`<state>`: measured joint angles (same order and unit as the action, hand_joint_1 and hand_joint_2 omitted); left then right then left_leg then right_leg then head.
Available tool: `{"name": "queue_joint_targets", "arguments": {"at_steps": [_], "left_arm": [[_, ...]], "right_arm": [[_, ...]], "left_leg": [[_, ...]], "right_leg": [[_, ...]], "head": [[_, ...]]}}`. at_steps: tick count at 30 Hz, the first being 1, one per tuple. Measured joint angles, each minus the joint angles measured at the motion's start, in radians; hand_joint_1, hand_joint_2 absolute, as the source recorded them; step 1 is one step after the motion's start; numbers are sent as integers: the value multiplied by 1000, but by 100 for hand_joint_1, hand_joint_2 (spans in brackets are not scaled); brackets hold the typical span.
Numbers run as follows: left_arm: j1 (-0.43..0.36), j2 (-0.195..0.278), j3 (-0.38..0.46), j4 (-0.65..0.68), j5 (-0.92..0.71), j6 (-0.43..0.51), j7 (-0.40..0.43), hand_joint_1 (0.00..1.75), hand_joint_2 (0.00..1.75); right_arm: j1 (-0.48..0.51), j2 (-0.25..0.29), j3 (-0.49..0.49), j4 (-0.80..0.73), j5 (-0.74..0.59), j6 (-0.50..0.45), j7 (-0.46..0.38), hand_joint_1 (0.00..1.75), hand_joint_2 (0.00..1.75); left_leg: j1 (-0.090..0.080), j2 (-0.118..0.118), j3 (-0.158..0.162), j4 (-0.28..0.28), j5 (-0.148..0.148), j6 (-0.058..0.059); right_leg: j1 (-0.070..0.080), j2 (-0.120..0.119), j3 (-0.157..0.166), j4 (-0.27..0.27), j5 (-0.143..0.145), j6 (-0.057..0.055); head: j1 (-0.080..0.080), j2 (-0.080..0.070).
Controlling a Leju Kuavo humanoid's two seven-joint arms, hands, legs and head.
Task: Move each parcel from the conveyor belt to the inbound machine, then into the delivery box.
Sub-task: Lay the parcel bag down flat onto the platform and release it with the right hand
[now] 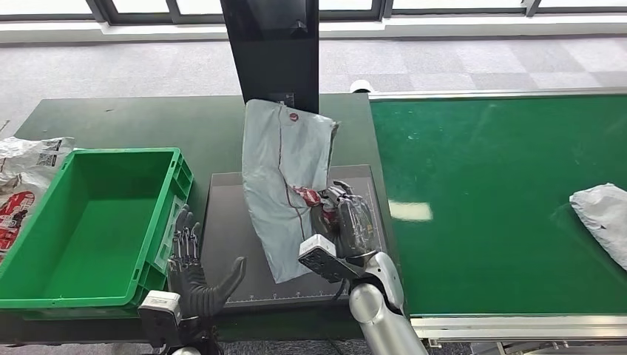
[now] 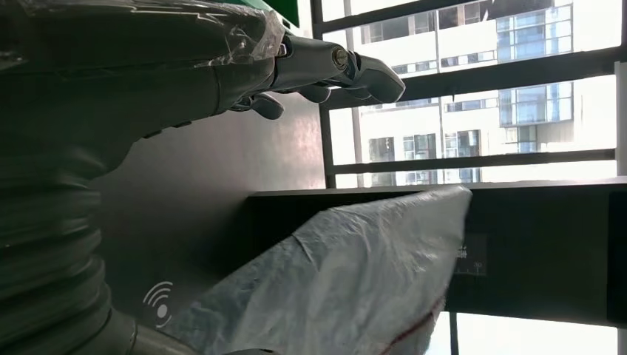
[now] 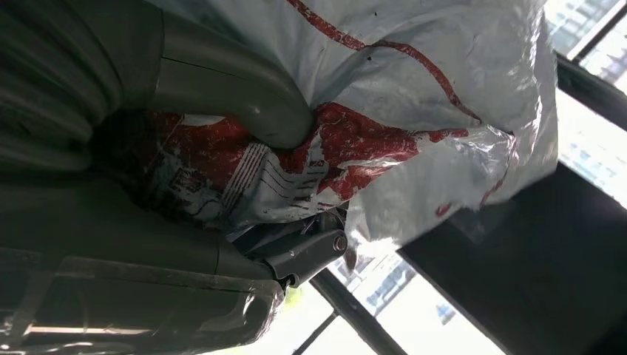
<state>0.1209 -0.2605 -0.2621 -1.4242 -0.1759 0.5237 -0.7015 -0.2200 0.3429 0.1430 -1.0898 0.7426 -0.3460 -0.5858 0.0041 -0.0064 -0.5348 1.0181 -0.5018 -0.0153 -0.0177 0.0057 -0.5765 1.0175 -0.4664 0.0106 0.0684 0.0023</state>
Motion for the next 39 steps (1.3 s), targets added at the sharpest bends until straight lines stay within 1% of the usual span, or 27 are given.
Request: {"name": "queue_joint_targets", "arguments": {"at_steps": [3, 7, 18, 19, 22, 23, 27, 33, 39], "left_arm": [[-3, 0, 0, 12, 8, 2, 0, 0, 175], [-9, 0, -5, 25, 11, 2, 0, 0, 175], [-24, 0, -16, 44, 16, 7, 0, 0, 175], [-24, 0, -16, 45, 16, 6, 0, 0, 175], [-28, 0, -16, 48, 16, 2, 0, 0, 175], [-30, 0, -16, 50, 16, 1, 0, 0, 175], [-37, 0, -16, 58, 16, 6, 0, 0, 175], [-37, 0, -16, 61, 13, 7, 0, 0, 175], [-37, 0, -17, 66, 12, 1, 0, 0, 175]], "right_arm": [[-36, 10, 24, 110, -2, 3, -8, 175, 175], [-62, 17, 41, 213, -14, 3, -15, 175, 175], [-101, 23, 46, 345, -42, 3, -15, 175, 175], [-104, 23, 46, 355, -46, 1, -15, 141, 175], [-114, 23, 46, 385, -53, 1, -9, 10, 175], [-118, 23, 46, 397, -54, -1, -3, 0, 175], [-131, 23, 46, 437, -69, -15, 6, 0, 0], [-127, 23, 46, 440, -104, -44, -50, 0, 0], [-91, 21, 45, 386, -124, -52, -79, 0, 0]], "left_leg": [[0, 0, 0, 0, 1, -1], [0, 0, -1, 0, 1, -1], [0, 0, -1, 0, 1, -1], [0, 0, -1, 0, 1, -1], [0, 0, -1, 0, 1, -1], [0, 0, -1, 0, 1, -1], [0, 0, -1, 0, 1, -1], [0, 0, -1, 0, 1, -1], [0, 1, -1, 0, 1, -1]], "right_leg": [[0, 0, 0, 0, 0, 0], [0, 0, -1, 0, 0, 0], [0, 0, -2, 0, 1, 0], [0, 0, -2, 0, 1, 0], [0, 0, -2, 0, 1, 0], [0, 0, -2, 0, 1, 0], [0, 0, -2, 0, 1, 0], [0, 1, -2, 0, 1, 0], [0, 1, -3, 0, 1, 0]], "head": [[0, 0], [0, 0], [0, 0], [0, 0], [0, 0], [0, 0], [0, 0], [0, 0], [0, 0]]}}
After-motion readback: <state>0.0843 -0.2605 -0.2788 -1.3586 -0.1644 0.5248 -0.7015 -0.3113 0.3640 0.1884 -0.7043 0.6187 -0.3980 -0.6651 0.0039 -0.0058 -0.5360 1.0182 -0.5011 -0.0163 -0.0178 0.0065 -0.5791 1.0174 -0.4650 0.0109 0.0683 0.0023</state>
